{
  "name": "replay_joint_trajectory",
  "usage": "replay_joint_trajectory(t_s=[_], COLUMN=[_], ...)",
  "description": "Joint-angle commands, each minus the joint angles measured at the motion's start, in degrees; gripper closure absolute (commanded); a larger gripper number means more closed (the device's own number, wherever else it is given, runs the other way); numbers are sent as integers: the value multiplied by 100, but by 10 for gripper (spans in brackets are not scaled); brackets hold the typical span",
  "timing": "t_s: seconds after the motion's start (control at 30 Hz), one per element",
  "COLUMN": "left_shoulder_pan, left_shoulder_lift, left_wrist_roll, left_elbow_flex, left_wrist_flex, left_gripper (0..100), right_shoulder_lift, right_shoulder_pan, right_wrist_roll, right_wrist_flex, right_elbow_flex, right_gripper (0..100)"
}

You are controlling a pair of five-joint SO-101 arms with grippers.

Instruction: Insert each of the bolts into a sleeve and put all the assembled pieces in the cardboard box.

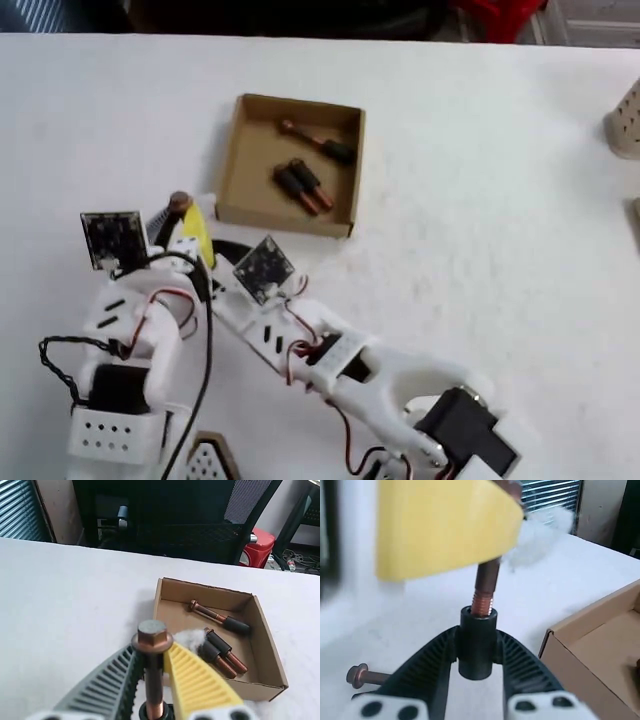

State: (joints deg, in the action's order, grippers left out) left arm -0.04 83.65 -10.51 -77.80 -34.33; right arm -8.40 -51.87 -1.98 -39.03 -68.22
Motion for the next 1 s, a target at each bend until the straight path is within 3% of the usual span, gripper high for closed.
replay_joint_trajectory(t_s=[0.0,0.13,0.4,0.8,0.97], left_shoulder_pan=[84,40,-4,-426,-321], left_shoulder_lift=[-48,-31,-22,-22,-22], left_wrist_roll=[-97,-642,-651,-642,237], left_elbow_flex=[79,70,70,53,105], left_wrist_flex=[-62,-167,-193,-923,-1257], left_gripper=[892,792,790,790,786], right_shoulder_lift=[-84,-92,-92,-127,-514], right_shoulder_pan=[57,57,92,92,224], right_wrist_roll=[-79,-79,-79,-123,-79], right_wrist_flex=[57,57,57,57,400], right_elbow_flex=[185,185,211,211,202], right_gripper=[981,981,981,981,981])
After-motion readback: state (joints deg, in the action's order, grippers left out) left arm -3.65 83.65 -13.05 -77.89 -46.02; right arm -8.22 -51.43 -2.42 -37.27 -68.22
